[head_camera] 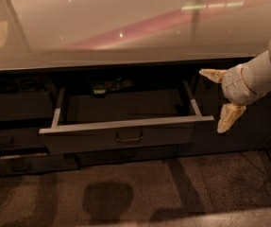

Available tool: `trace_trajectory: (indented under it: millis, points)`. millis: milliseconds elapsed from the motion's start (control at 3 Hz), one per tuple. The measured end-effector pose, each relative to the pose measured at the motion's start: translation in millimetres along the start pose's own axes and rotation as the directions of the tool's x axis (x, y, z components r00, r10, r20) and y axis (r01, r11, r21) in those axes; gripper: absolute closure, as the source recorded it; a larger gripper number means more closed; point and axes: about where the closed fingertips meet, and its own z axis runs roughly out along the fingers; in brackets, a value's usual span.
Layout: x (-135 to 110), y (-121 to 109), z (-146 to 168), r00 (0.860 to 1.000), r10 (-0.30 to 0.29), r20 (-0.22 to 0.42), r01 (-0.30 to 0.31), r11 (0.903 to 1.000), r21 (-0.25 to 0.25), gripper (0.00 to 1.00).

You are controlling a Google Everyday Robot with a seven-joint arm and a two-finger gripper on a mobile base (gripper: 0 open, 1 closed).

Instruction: Open top drawer

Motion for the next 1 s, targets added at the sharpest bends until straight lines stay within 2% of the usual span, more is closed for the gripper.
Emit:
trace_trajectory:
  millis: [333, 667, 1000]
  points:
    - [-0.4, -0.3, -0.6, 1.000, -0.001, -0.001, 0.001, 1.0000, 0.001, 0.00]
    - [-0.4, -0.2, -0.5, 1.000, -0.001, 0.000, 0.001, 1.0000, 0.001, 0.19]
    - [-0.4, -0.2, -0.5, 1.000, -0.001, 0.000, 0.001, 1.0000, 0.001, 0.42]
